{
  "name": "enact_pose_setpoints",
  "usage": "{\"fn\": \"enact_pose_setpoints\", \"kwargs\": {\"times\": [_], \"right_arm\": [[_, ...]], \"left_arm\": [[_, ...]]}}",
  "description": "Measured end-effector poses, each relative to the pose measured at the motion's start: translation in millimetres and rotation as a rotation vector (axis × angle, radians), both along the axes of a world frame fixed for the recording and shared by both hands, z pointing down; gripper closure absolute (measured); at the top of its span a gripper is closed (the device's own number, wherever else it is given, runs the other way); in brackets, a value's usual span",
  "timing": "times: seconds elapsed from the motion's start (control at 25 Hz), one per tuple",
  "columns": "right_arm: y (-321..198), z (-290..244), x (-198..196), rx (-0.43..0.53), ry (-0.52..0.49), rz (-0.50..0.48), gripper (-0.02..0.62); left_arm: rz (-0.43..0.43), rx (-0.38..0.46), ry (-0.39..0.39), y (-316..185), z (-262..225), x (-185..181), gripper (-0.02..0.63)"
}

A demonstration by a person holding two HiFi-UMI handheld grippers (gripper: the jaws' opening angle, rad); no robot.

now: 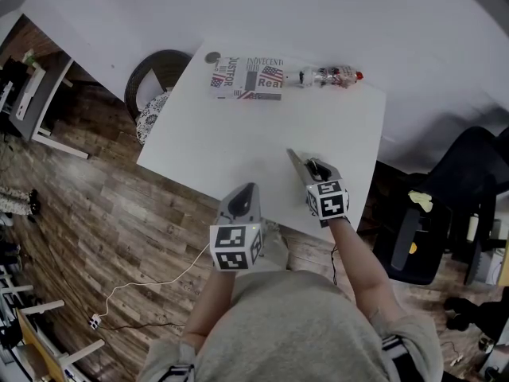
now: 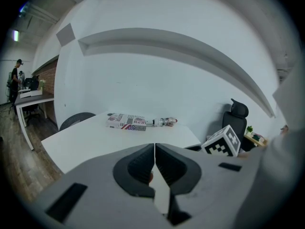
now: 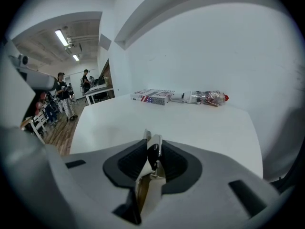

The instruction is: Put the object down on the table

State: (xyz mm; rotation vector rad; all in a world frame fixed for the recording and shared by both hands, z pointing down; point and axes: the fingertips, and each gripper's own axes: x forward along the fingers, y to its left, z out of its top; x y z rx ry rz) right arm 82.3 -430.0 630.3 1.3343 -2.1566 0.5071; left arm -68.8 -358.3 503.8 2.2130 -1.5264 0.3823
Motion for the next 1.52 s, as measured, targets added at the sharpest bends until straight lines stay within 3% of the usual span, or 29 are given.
{"fn": "enact_pose_setpoints", "kwargs": {"times": [0.72,0.8,1.2,1.52], "right_arm": [[-8.3,8.3,20.3,0.021,0.055,0.063,0.463],[-9.7,9.7,26.2,0.027,0.074,0.071,0.433],[-6.5,2.8,28.0,0.046,0.084,0.073,0.437],[31.9,-25.4,28.6,0.11,0.045,0.08,0.442]], "left_arm": [[-0.011,-0.007,-0.007,10.0,1.7,0.5,0.597],[-0.014,-0.007,-0.007,12.0,1.6,0.5,0.597],[-0.024,0.01,-0.006,26.0,-3.7,0.9,0.597],[-0.029,0.04,-0.006,52.7,-9.4,3.8,0.597]]}}
